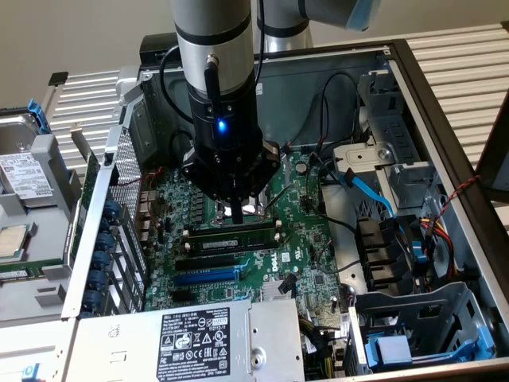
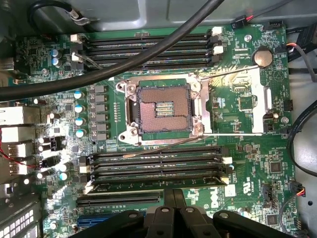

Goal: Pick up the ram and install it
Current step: 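Press down the ram until it locks into place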

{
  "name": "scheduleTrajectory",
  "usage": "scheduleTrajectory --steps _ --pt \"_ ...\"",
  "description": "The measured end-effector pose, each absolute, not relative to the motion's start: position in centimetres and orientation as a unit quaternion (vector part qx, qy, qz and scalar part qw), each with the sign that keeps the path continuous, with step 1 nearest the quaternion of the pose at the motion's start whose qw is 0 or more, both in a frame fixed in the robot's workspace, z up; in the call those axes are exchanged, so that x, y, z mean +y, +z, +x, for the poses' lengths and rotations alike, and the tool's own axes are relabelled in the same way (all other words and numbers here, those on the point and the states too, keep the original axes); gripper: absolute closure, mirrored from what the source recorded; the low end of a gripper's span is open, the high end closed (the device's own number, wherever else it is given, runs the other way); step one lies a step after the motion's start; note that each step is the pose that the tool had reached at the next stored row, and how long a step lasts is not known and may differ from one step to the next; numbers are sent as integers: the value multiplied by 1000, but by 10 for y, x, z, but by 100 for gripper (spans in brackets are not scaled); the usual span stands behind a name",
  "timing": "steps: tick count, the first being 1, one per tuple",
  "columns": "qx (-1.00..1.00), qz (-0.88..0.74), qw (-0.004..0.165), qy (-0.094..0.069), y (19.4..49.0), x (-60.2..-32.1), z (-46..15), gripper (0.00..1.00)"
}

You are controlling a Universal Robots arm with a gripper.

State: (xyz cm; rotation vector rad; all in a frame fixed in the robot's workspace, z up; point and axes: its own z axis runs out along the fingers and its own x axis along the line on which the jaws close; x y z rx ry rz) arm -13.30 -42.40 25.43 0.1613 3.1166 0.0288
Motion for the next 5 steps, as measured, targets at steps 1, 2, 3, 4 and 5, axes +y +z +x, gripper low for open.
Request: scheduleTrajectory --steps 1,2,3,4,5 --pt "999 52 10 9 254 -424 -133 89" --pt "999 52 10 9 254 -424 -133 89" --pt "999 52 10 9 254 -424 -133 89" --pt "999 52 10 9 254 -424 -133 89" --pt "999 52 10 9 254 -424 -133 89"
